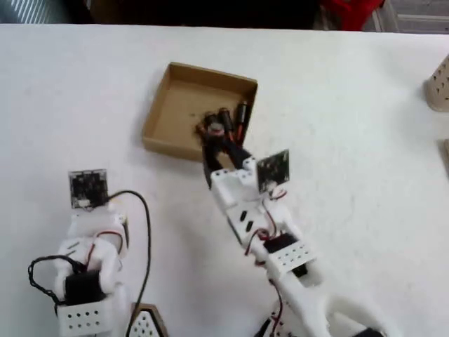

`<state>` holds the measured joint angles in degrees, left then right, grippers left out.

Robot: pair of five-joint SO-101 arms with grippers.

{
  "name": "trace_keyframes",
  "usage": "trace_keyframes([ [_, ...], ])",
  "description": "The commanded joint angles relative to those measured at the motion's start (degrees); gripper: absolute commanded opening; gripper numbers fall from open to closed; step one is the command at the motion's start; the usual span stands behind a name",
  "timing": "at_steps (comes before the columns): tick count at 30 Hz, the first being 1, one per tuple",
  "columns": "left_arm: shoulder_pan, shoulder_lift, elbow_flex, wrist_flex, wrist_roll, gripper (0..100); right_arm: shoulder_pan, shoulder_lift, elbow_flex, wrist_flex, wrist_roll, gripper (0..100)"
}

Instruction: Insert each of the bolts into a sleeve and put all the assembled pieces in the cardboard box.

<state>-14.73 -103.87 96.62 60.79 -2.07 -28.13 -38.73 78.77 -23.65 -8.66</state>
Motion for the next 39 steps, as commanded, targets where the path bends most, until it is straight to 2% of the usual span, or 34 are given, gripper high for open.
trace_keyframes([
  [1, -0.2, -0.5, -0.1, 0.2, -6.6, 2, 4.1, -4.3, -13.2, 18.0, -0.4, 1.7],
  [6, -0.1, -0.5, -0.1, 0.4, -6.2, 2, 6.4, 1.5, -28.3, 33.4, -0.4, 1.8],
  [17, -0.1, -0.5, -2.2, 5.8, -6.6, 2, 8.5, 31.9, -57.5, 48.8, -0.3, 2.6],
  [23, -0.1, -0.5, -2.3, 6.0, -6.6, 2, 8.5, 46.2, -69.5, 58.6, -0.5, 22.6],
  [25, -0.1, -0.5, -2.3, 6.0, -6.6, 2, 8.6, 49.5, -71.6, 59.1, -0.7, 25.2],
  [30, -0.1, -0.5, -2.3, 5.8, -6.6, 2, 10.2, 54.5, -76.0, 59.0, -0.8, 19.8],
  [35, -0.1, -0.5, -2.2, 5.8, -6.6, 2, 11.6, 53.9, -76.8, 59.4, -0.4, 1.9],
  [39, -0.1, -0.5, -2.2, 5.8, -6.6, 2, 11.8, 50.0, -75.0, 62.5, -0.4, 3.0],
])
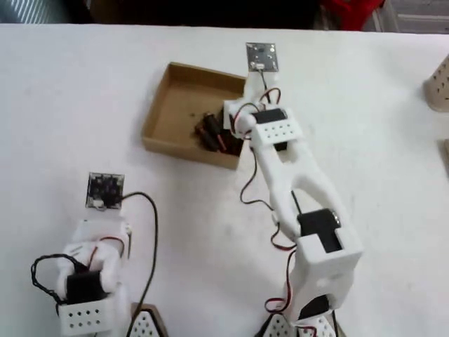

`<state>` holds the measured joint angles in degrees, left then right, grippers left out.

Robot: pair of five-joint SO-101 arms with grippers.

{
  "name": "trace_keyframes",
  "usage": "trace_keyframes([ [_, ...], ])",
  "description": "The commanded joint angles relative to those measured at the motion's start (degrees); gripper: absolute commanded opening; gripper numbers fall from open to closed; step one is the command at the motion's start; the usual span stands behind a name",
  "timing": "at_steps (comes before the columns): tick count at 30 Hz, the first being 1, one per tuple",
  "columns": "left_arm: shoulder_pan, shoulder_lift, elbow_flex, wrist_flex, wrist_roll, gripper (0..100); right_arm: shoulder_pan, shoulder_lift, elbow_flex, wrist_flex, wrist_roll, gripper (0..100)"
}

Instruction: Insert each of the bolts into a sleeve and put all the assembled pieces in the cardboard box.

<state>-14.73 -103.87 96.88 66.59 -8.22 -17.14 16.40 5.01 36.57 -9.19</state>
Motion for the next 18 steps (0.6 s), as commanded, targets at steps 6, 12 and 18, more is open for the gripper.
trace_keyframes([
  [6, -0.1, -0.5, -2.5, 0.0, -0.4, 2, 0.9, -17.5, 6.6, 11.3, 0.0, 1.6],
  [12, -0.1, -0.5, -2.7, 0.2, -0.4, 2, 0.9, -37.8, 21.4, 14.8, -0.1, 1.6],
  [18, -0.1, -0.5, -2.8, 0.3, -0.4, 2, 1.0, -61.2, 37.9, 14.7, 0.2, 1.6],
])
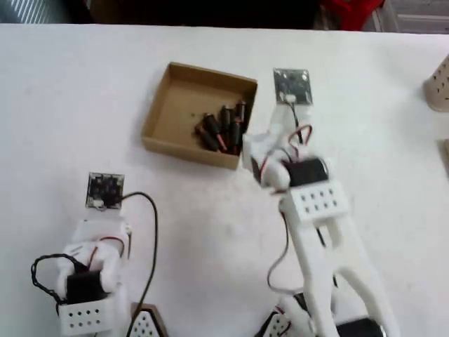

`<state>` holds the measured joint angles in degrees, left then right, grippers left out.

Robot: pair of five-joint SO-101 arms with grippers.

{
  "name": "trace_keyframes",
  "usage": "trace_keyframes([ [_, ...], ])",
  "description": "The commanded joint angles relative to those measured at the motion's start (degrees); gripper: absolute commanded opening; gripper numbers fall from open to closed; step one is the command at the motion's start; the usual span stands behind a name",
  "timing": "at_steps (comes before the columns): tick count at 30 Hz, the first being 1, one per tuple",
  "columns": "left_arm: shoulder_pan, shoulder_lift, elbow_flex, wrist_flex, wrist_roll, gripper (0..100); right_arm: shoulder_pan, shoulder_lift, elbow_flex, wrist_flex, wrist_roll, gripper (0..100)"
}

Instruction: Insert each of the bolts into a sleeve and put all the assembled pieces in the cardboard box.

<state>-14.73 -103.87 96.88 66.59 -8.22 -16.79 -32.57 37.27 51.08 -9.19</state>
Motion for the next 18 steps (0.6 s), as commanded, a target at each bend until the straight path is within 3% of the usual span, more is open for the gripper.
trace_keyframes([
  [1, -0.1, -0.5, -2.8, 0.3, -0.4, 2, 0.7, -15.7, 8.6, 0.2, 0.2, 1.6],
  [18, -0.1, -0.5, -2.1, 0.0, -0.1, 2, 6.3, -69.5, 57.7, 1.2, 0.3, 1.7],
])
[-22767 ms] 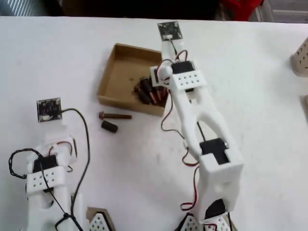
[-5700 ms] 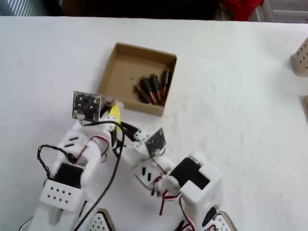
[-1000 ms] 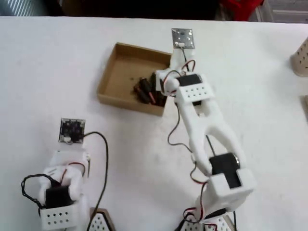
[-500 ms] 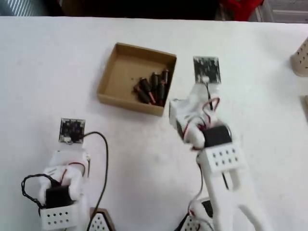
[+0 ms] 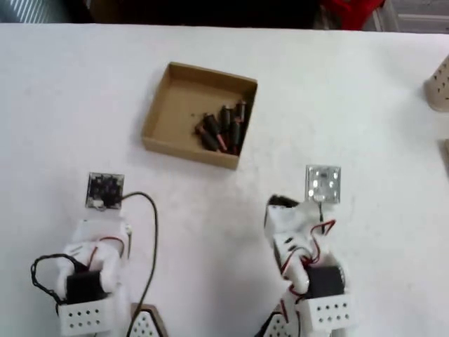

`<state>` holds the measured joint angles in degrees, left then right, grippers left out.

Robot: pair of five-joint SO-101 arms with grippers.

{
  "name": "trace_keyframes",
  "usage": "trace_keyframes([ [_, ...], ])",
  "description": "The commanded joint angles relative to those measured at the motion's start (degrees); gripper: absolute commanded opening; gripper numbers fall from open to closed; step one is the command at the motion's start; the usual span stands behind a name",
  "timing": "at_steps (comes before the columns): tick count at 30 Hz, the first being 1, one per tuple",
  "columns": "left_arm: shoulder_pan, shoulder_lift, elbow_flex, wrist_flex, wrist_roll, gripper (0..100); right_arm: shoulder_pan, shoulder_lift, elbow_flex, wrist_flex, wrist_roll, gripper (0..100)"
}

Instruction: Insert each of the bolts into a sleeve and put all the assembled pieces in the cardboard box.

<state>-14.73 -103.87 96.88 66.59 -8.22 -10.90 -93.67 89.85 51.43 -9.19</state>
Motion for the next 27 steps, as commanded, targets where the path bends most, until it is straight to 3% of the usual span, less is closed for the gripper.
trace_keyframes([
  [1, -0.1, -0.5, -2.0, -0.2, -0.1, 2, 0.1, -10.2, 7.1, 1.7, 0.3, 1.7],
  [3, -0.1, -0.5, -1.8, -0.2, -0.1, 2, -1.3, -9.4, 6.9, 4.8, 1.1, 1.7],
  [7, -0.1, -0.2, 0.2, 0.6, -0.4, 2, -3.0, -6.7, 7.1, 9.3, 9.5, 1.7],
  [12, -0.1, -0.3, 0.1, 7.1, -0.2, 2, -3.1, -6.7, 7.0, 18.7, 15.8, 1.8],
  [27, -0.5, -0.3, 0.1, 7.1, -0.1, 2, -3.0, -8.3, 7.0, 19.2, 16.4, 1.8],
])
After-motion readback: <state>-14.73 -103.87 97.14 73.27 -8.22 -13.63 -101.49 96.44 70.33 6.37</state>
